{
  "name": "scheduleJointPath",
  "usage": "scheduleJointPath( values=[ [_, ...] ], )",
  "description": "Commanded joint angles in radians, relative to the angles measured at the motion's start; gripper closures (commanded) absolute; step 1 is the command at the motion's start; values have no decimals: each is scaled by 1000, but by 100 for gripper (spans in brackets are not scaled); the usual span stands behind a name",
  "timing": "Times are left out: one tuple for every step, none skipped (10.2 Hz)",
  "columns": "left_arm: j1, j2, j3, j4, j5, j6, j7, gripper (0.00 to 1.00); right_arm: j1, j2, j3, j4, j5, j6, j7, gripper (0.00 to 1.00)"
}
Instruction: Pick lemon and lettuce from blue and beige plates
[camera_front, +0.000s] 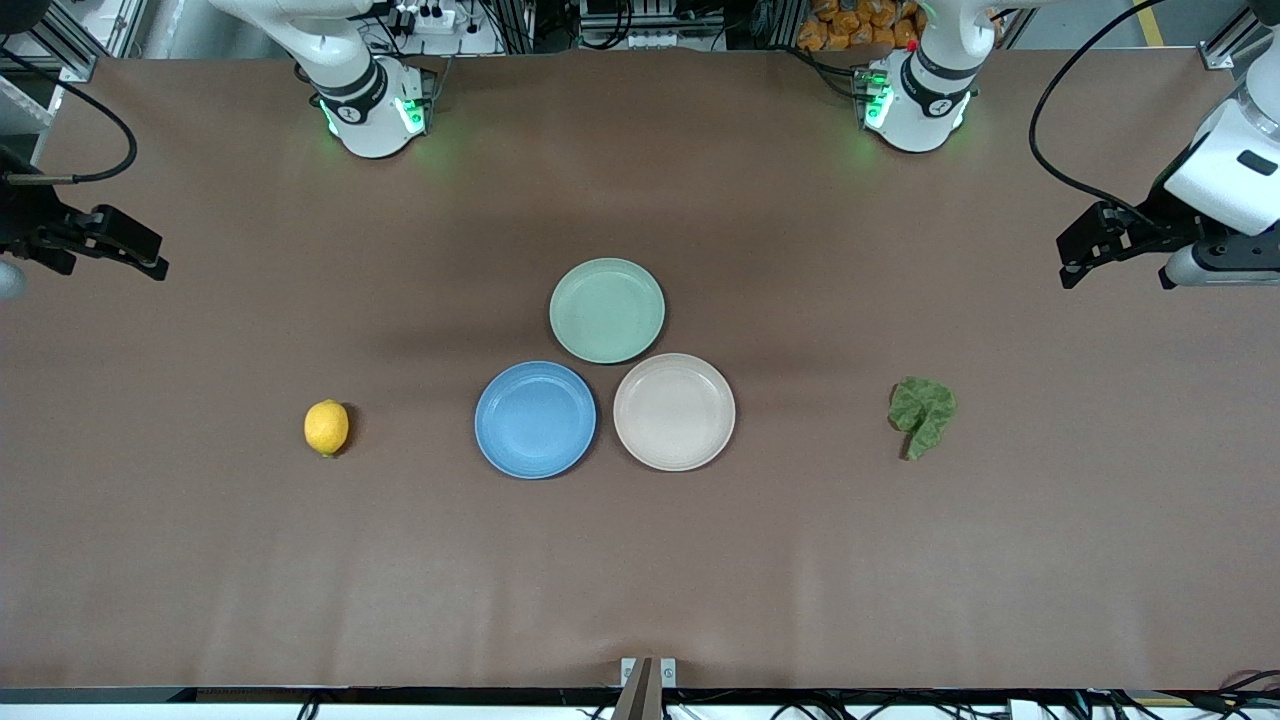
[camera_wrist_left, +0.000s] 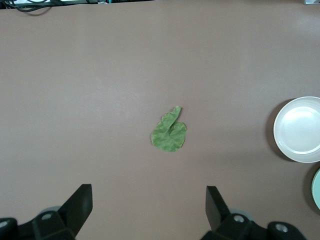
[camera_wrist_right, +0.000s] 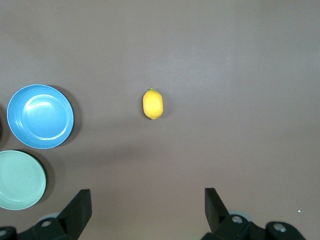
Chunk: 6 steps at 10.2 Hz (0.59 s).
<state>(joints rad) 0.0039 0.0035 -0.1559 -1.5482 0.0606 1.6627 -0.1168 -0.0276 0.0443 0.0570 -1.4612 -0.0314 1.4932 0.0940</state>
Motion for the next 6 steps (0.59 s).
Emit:
scheduleJointPath(
  values=[
    [16, -8, 4, -7, -28, -18, -7, 0, 3, -40, 4, -47, -19, 22, 21, 0],
    [16, -5, 4, -9, -31, -26, -7, 0, 3, -40, 6, -47, -19, 24, 21, 0],
    [18, -4, 3, -6, -34, -46, -6, 0, 3, -37, 4, -45, -19, 36, 21, 0],
    [18, 3, 4, -4, -68, -63, -4, 0, 0, -37, 4, -45, -19, 39, 19, 0],
    [19, 4, 7, -4, -103, -87, -6, 0, 0, -35, 4, -45, -19, 41, 19, 0],
    [21, 6, 10, -4, -93, -89, 0, 0, 2, -35, 3, -45, -19, 44, 19, 0]
  ],
)
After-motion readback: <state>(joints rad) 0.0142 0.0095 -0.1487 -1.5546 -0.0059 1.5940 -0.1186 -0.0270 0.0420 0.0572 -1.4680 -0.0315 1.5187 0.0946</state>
